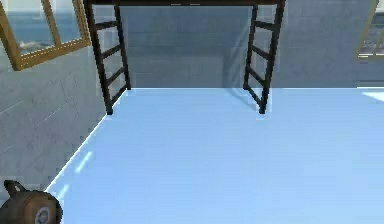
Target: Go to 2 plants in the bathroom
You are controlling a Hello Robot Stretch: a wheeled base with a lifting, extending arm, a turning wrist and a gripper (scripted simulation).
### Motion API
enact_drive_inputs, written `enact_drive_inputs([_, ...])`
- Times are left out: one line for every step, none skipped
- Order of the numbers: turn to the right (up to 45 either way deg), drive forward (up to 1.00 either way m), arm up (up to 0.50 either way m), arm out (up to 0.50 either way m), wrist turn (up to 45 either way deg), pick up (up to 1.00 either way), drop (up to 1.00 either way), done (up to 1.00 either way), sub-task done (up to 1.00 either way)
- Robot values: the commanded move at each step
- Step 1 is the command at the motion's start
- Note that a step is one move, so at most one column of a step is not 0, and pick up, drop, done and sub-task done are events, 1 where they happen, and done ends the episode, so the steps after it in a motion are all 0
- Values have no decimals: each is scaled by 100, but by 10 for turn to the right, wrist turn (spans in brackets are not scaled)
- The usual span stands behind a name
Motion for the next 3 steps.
enact_drive_inputs([450, 0, 0, 0, 0, 0, 0, 0, 0])
enact_drive_inputs([360, 0, 0, 0, 0, 0, 0, 0, 0])
enact_drive_inputs([0, 100, 0, 0, 0, 0, 0, 0, 0])
